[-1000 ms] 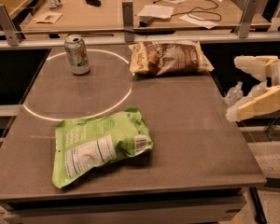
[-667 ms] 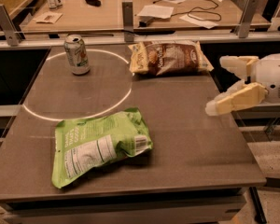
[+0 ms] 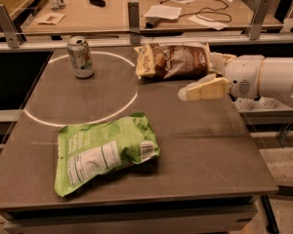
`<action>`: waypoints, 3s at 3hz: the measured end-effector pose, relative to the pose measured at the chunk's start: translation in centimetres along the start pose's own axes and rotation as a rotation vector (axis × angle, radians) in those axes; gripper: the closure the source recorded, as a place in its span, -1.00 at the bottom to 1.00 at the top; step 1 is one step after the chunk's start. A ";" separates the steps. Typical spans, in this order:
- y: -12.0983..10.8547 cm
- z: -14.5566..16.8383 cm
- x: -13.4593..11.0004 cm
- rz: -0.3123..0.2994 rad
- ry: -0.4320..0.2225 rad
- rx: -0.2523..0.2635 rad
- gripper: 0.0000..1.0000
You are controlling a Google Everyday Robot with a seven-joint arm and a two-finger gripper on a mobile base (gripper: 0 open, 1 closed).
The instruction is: Move 7up can near green rice chip bag
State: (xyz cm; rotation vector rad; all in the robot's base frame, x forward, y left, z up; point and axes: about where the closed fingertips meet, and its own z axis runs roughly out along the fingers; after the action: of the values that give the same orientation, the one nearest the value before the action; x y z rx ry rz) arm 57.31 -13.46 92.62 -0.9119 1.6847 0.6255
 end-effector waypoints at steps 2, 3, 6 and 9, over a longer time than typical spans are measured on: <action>-3.6 7.3 -1.6 -0.035 -0.055 -0.002 -1.00; -4.5 11.6 -2.6 -0.053 -0.059 -0.039 -1.00; -2.7 23.0 -5.5 -0.120 -0.078 -0.213 -1.00; -1.9 26.0 -5.3 -0.082 -0.081 -0.229 -1.00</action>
Offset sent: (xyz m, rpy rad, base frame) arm 0.1220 0.0757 -0.0074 0.0180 -0.0642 0.0679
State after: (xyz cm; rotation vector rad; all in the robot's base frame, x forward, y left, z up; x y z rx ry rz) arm 74.04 7.10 90.14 -1.0981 1.5163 0.8005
